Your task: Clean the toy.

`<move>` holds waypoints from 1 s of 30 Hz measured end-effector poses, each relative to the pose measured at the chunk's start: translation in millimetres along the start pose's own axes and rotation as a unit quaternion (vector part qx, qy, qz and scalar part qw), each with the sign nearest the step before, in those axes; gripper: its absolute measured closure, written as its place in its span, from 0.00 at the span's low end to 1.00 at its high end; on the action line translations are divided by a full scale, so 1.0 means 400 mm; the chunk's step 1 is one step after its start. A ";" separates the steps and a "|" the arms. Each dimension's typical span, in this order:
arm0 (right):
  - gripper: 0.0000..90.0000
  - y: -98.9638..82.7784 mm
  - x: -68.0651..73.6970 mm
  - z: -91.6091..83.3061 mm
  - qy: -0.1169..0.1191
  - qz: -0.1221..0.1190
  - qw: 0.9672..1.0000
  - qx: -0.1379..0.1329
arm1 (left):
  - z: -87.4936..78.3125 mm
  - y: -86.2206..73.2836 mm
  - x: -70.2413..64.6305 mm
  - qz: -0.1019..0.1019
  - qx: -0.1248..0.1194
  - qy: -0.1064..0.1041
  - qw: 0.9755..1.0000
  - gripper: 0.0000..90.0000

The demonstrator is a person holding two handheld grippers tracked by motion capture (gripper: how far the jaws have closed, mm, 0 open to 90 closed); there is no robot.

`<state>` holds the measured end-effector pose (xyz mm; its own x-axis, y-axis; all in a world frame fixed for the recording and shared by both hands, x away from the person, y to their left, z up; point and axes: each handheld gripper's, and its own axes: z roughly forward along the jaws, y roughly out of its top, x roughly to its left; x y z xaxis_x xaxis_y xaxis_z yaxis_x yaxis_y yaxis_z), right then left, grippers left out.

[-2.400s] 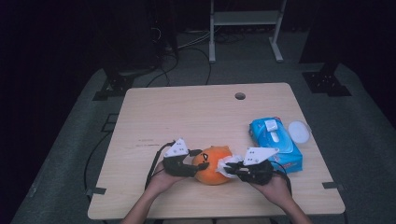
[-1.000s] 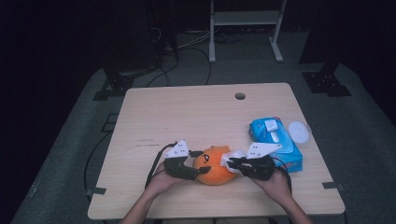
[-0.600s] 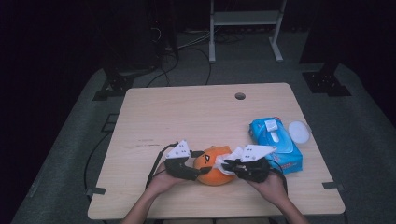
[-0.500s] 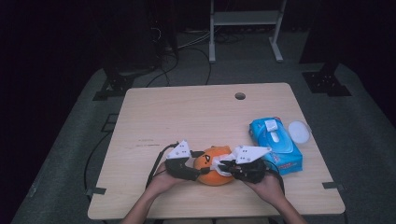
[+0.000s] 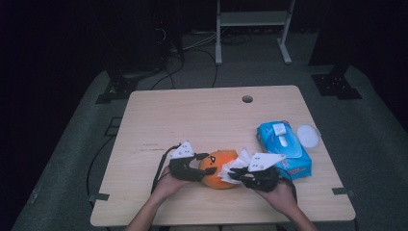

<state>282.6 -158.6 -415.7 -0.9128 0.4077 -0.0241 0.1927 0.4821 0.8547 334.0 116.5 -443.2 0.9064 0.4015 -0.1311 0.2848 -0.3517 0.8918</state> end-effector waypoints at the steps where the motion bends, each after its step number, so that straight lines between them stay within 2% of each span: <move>1: 0.91 0.005 0.009 0.008 -0.005 -0.011 1.000 0.007 | -0.001 0.000 -0.001 0.004 0.004 0.001 1.000 0.40; 2: 0.91 0.011 0.015 0.015 -0.014 -0.027 0.999 0.014 | -0.002 0.000 -0.001 0.003 0.004 0.001 1.000 0.40; 3: 0.91 0.011 0.015 0.015 -0.014 -0.027 0.999 0.014 | -0.002 0.000 -0.001 0.003 0.004 0.001 1.000 0.40; 4: 0.91 0.008 -0.002 0.011 -0.013 -0.009 1.000 0.007 | -0.004 -0.001 0.001 0.001 0.003 -0.002 1.000 0.41; 6: 0.91 0.000 -0.024 0.001 -0.023 0.003 1.000 0.004 | -0.001 0.000 -0.002 0.011 0.005 -0.006 1.000 0.41; 9: 0.91 -0.017 -0.058 -0.019 -0.037 0.033 0.999 -0.001 | 0.001 0.002 -0.008 0.017 0.005 -0.005 1.000 0.40; 11: 0.91 -0.029 -0.071 -0.025 -0.036 0.048 0.998 0.001 | -0.001 0.006 -0.006 0.012 0.005 -0.007 1.000 0.36; 12: 0.91 -0.034 -0.074 -0.026 -0.034 0.051 0.998 0.002 | -0.003 0.009 -0.005 0.002 0.007 -0.005 1.000 0.30; 14: 0.91 -0.038 -0.071 -0.026 -0.034 0.050 0.998 0.006 | -0.006 0.013 -0.004 -0.015 0.008 -0.010 1.000 0.23; 15: 0.91 -0.038 -0.068 -0.027 -0.034 0.049 0.998 0.007 | -0.008 0.014 -0.005 -0.012 0.009 -0.014 1.000 0.23; 18: 0.91 -0.035 -0.053 -0.027 -0.028 0.046 0.999 0.008 | -0.008 0.015 -0.013 0.012 0.016 -0.004 1.000 0.35; 20: 0.91 -0.024 -0.032 -0.021 -0.018 0.033 0.999 0.006 | -0.006 0.016 -0.012 0.006 0.013 0.002 1.000 0.40; 22: 0.91 -0.009 -0.008 -0.006 0.004 0.018 1.000 0.002 | -0.002 0.017 -0.012 0.003 0.007 0.009 1.000 0.42; 24: 0.91 0.005 0.015 0.013 -0.002 -0.010 1.000 0.018 | -0.002 0.017 -0.014 0.008 0.011 0.015 1.000 0.42; 25: 0.91 0.007 0.016 0.018 -0.003 -0.013 1.000 0.021 | -0.002 0.017 -0.014 0.008 0.011 0.015 1.000 0.41; 28: 0.91 -0.001 -0.006 0.012 0.005 0.009 1.000 0.011 | -0.014 0.021 -0.011 -0.014 0.006 0.017 1.000 0.28; 29: 0.91 -0.003 -0.010 0.009 0.003 0.013 1.000 0.009 | -0.016 0.022 -0.011 -0.013 0.006 0.014 1.000 0.26; 30: 0.91 -0.005 -0.015 0.002 -0.002 0.015 1.000 0.007 | -0.015 0.022 -0.012 -0.010 0.008 0.009 1.000 0.30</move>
<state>288.1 -161.3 -417.6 -0.9051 0.4251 -0.0005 0.2249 0.4799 0.8480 330.2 116.6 -432.0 0.8944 0.4245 -0.1406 0.3077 -0.3560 0.8824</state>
